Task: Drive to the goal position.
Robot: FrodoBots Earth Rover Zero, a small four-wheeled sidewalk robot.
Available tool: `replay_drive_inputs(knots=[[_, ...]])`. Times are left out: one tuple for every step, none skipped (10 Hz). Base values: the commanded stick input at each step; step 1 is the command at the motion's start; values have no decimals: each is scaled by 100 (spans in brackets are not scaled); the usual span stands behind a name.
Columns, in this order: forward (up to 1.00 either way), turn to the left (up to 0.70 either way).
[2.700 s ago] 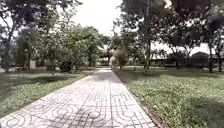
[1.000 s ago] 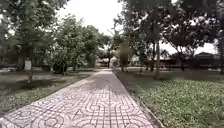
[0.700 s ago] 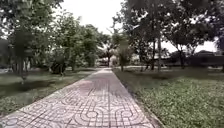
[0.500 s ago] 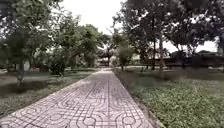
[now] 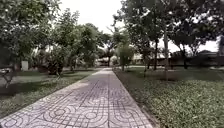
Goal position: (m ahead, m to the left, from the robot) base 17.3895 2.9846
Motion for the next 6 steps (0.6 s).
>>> replay_drive_inputs(knots=[[70,0],[70,0],[70,0],[70,0],[70,19],[70,27]])
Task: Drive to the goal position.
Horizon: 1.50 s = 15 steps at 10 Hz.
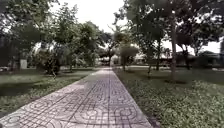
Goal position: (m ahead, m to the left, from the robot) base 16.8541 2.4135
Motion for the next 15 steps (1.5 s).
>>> replay_drive_inputs(knots=[[70,18],[70,6],[70,0],[70,0],[70,0],[70,0],[70,0],[70,0],[70,0],[70,0],[70,0],[70,0],[70,0],[70,0],[70,0]])
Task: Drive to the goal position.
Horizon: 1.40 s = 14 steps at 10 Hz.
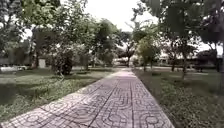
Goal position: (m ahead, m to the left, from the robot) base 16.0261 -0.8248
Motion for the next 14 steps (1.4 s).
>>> replay_drive_inputs(knots=[[70,0],[70,0],[70,0],[70,-10],[70,-25],[70,-25],[70,0],[70,0],[70,0],[70,0],[70,0],[70,0],[70,0],[70,0]])
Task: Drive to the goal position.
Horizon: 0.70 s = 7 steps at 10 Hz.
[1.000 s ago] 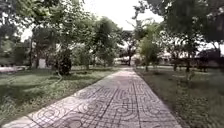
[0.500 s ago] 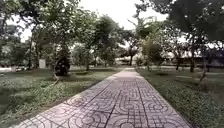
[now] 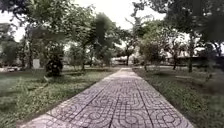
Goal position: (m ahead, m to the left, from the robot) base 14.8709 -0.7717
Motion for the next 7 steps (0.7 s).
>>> replay_drive_inputs(knots=[[70,0],[70,0],[70,0],[70,0],[70,-2],[70,-14],[70,-26]])
